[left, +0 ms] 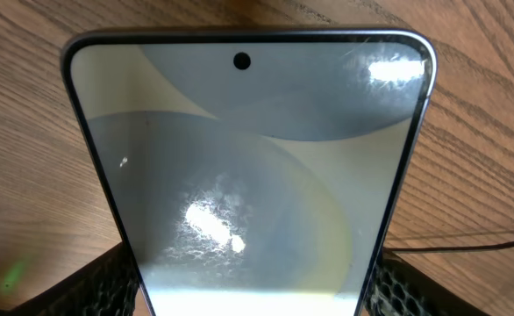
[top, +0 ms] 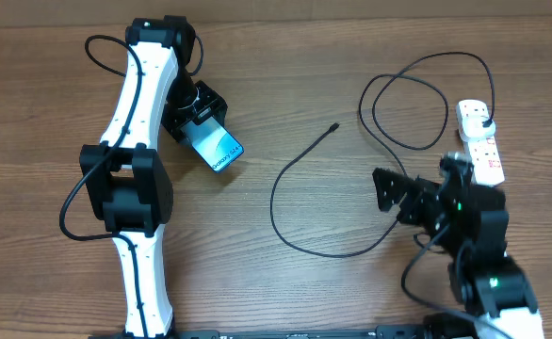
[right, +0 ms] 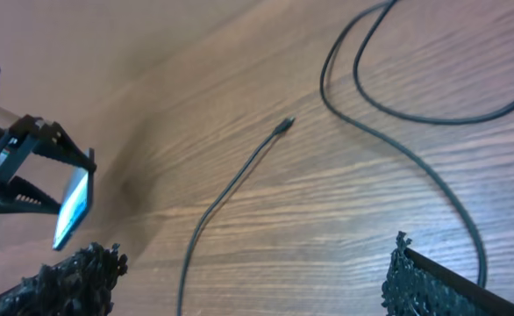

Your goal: Plug charger to phone and switch on socket

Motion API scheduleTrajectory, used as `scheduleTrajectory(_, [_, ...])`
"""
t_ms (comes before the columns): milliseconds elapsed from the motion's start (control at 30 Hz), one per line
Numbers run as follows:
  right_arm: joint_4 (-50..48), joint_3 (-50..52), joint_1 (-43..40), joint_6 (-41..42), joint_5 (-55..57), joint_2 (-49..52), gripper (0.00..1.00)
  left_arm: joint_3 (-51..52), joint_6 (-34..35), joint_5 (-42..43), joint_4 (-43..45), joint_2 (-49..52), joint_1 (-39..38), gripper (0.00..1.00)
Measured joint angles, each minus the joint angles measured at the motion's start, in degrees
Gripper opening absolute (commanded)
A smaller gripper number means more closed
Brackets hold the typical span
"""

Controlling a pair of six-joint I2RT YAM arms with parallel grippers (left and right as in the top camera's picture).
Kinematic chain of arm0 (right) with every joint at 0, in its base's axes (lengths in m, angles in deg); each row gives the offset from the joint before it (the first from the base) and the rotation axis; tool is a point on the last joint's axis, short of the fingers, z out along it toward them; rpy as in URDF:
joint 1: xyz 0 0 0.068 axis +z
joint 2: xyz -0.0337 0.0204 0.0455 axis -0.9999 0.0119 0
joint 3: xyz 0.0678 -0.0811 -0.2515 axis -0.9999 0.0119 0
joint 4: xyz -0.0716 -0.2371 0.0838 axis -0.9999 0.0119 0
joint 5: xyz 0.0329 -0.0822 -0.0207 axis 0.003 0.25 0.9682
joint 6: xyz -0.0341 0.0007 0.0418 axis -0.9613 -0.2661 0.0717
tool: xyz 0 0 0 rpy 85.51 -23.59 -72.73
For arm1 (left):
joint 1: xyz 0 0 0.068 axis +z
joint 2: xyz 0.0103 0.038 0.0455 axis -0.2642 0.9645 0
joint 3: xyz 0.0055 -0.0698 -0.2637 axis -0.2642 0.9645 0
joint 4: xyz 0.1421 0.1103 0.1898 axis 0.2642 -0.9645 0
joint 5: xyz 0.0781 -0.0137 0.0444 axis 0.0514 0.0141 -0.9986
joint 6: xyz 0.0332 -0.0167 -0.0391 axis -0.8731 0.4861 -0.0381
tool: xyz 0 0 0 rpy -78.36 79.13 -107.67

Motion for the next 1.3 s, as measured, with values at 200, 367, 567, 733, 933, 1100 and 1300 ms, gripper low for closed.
scheduleTrajectory(200, [9.1,-15.6,0.0,-3.9,-6.6,12.3,1.0,0.0,0.0,-0.2,0.0,0.0,-0.2,0.69])
scheduleTrajectory(367, [11.3,-24.9,0.0,-7.7,-13.8,18.5,1.0,0.0,0.0,-0.2,0.0,0.0,-0.1,0.7])
scheduleTrajectory(567, [0.5,-26.1,0.0,-5.1,-16.4,19.6,0.95,0.0,0.0,0.2,0.0,0.0,-0.1,0.7])
scheduleTrajectory(733, [7.1,-31.9,0.0,-1.0,-17.1,29.8,0.96,0.0,0.0,0.3,0.0,0.0,-0.1,0.7])
scheduleTrajectory(933, [20.1,-51.4,0.0,0.4,-15.0,46.1,0.83,-0.1,0.0,0.3,0.0,0.0,-0.1,0.7])
scheduleTrajectory(1100, [19.1,-52.5,0.0,4.7,-14.3,53.1,0.76,-0.1,0.0,0.3,0.0,0.0,-0.1,0.7])
scheduleTrajectory(1300, [17.6,-52.5,0.0,9.8,-14.0,61.4,0.63,-0.1,0.0,0.3,0.0,0.0,-0.1,0.7])
